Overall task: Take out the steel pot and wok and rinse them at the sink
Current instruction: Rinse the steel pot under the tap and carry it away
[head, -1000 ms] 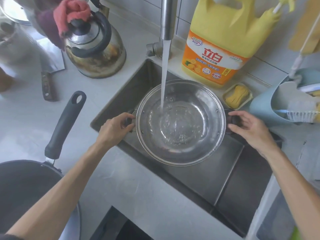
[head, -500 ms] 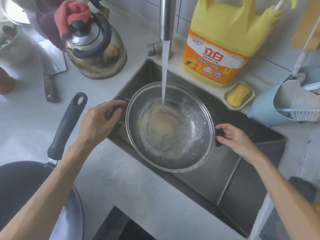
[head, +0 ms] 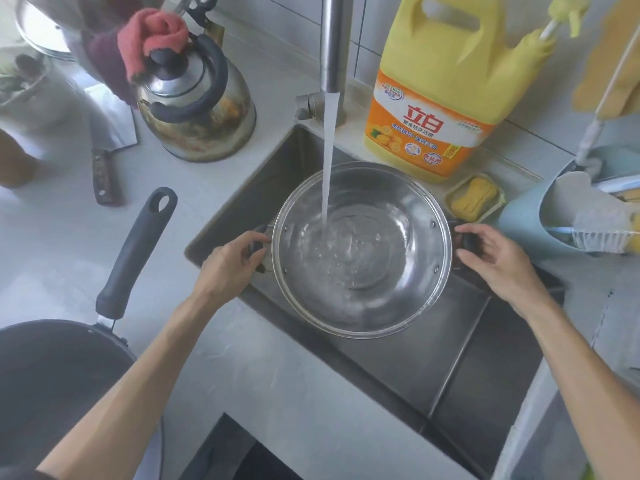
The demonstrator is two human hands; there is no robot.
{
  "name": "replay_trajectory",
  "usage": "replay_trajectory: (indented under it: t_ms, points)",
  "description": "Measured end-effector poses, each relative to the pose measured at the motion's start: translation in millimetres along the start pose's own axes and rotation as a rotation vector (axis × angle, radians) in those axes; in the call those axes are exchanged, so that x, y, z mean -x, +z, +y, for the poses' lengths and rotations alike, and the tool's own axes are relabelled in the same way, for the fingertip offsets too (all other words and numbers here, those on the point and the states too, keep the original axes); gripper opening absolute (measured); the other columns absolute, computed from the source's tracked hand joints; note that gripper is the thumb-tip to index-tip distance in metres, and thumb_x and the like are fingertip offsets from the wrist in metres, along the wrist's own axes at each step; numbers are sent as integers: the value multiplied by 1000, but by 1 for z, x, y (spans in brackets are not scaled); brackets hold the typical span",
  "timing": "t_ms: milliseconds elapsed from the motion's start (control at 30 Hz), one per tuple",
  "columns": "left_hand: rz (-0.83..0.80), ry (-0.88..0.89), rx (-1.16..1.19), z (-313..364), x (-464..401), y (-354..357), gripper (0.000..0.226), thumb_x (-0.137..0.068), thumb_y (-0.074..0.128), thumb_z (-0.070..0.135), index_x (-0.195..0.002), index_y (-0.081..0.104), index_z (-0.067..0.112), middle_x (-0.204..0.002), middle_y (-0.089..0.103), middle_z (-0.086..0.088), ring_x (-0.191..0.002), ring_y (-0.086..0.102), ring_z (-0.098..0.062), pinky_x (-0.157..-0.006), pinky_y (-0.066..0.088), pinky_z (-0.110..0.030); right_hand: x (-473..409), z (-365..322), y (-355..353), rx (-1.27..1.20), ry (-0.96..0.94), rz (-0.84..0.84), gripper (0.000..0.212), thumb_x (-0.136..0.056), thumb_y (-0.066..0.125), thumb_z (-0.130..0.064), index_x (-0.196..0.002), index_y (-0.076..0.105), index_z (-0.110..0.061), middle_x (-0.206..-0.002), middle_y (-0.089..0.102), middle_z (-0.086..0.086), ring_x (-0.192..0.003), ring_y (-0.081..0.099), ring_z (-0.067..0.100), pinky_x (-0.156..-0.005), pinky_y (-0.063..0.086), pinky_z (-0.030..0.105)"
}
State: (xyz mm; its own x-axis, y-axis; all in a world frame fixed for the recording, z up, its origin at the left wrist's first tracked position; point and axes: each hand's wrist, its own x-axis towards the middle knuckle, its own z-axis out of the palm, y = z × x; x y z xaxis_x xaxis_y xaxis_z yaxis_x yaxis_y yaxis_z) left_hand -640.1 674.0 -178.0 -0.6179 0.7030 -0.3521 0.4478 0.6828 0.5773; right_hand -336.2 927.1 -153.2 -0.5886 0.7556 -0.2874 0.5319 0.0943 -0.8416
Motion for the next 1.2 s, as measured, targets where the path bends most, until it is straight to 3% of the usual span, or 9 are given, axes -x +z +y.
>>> replay_trajectory:
  t_ms: [200,433,600,700,767,833,900,1033,1200]
  points:
    - [149,72,39,21,7,-29,26,-94,49,30,-91,54,55,-68,63,10,-70,60,-2,-67,44,-29,3,12,11,-36,54,-43,33,-87,58,5,-113,56,-16,-108,58,-9,-89,51,-29,-76,37,-6]
    - [204,156,62,25,7,-46,20,-92,52,35,-110,58,44,-80,66,2,-81,63,-21,-81,50,-41,10,23,24,-55,118,-80,33,-87,60,2,-114,55,-17,-118,56,-1,-84,52,-29,-75,41,-4]
    - [108,103,11,21,1,-37,52,-87,60,40,-135,42,33,-79,64,16,-88,63,-24,-86,50,-43,15,20,13,-150,128,30,60,-84,63,5,-130,41,-27,-97,54,-19,-81,61,-19,-72,47,3]
    - [73,101,-10,25,-6,-31,16,-78,55,55,-94,56,59,-65,62,33,-82,64,-12,-83,52,-41,10,17,6,-154,100,90,71,-81,65,7,-133,40,-34,-102,56,-20,-87,61,-17,-77,47,2]
    - [91,99,12,26,-18,-27,19,-82,63,41,-68,55,49,-62,58,41,-74,61,-2,-77,50,-35,4,17,3,-133,87,105,64,-81,66,6,-129,47,-31,-108,61,-15,-91,62,-15,-83,47,5]
    - [117,126,13,26,-28,-25,19,-85,65,29,-69,57,36,-56,58,38,-70,58,6,-72,46,-31,-1,18,1,-89,64,115,52,-80,68,3,-119,58,-30,-108,67,-12,-97,64,-5,-89,48,12]
    - [136,136,22,25,-34,-26,10,-85,66,29,-81,65,19,-59,64,25,-72,63,-6,-76,51,-34,-4,17,1,-57,44,124,44,-78,71,-1,-104,62,-36,-98,70,-18,-95,66,0,-87,49,12]
    - [149,155,68,19,-41,-33,20,-80,65,41,-85,66,22,-81,74,5,-84,69,-16,-81,54,-43,-7,16,5,-84,29,152,42,-77,72,1,-94,63,-37,-84,71,-28,-84,66,-6,-80,49,8]
    - [189,184,102,11,-45,-35,14,-79,74,26,-76,62,34,-70,66,27,-72,62,7,-72,49,-13,-7,19,11,-183,27,128,36,-76,69,9,-86,64,-25,-72,71,-24,-70,63,-9,-72,47,4]
